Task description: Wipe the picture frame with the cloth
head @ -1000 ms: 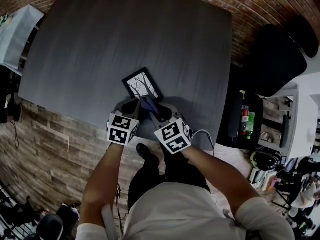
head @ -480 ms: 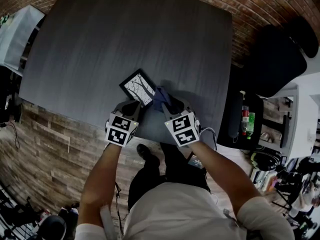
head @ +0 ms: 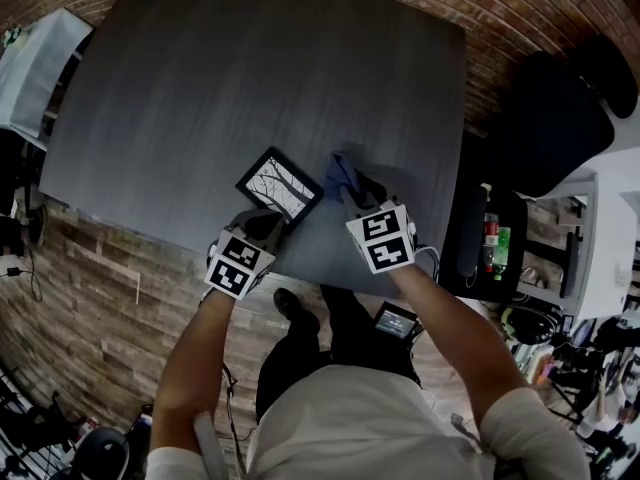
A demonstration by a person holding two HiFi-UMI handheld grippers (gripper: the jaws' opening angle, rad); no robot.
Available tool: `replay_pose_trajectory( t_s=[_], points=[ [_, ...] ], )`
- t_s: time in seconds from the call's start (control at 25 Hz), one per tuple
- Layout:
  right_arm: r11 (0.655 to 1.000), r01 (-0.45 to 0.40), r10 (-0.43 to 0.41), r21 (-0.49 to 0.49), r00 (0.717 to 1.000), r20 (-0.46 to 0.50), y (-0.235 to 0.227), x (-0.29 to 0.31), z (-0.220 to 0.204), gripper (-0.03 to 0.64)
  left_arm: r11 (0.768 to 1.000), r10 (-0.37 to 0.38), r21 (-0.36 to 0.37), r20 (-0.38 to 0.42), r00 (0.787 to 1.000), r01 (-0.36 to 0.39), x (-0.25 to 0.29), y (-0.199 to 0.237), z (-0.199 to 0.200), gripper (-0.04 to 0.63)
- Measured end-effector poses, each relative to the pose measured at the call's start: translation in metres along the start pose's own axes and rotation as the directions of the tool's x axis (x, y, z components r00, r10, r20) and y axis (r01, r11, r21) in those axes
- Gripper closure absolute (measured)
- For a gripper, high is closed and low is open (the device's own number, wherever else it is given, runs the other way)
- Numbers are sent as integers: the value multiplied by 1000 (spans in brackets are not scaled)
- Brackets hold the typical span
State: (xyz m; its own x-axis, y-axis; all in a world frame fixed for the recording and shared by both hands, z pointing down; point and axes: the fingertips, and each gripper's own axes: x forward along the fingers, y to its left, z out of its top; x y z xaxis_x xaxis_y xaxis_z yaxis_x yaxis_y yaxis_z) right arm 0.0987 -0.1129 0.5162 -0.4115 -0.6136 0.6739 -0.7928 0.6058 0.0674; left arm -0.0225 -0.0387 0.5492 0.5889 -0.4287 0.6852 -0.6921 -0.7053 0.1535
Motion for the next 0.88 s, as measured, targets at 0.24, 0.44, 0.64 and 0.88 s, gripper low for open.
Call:
replay_pose_trajectory(
  t_s=[0.24,0.44,0.64,0.88],
  points=[
    [999,-31,32,-33,999,17,-7,8,25,491,990,-133,36,-27,991,134,-3,-25,-7,588],
    [992,-100,100,-76,995,-4,9,24,39,491,959,-265,80,-99,959,273,-10,-49,-20,588],
    [983,-135,133,-125,991,-20,24,42,53,491,999,-53,-5,0,999,53,-29,-24,-12,588],
    [962,-140,139,-235,990,-24,45,62,73,491,966,213,-147,-17,977,-213,-42,16,-32,586]
  ],
)
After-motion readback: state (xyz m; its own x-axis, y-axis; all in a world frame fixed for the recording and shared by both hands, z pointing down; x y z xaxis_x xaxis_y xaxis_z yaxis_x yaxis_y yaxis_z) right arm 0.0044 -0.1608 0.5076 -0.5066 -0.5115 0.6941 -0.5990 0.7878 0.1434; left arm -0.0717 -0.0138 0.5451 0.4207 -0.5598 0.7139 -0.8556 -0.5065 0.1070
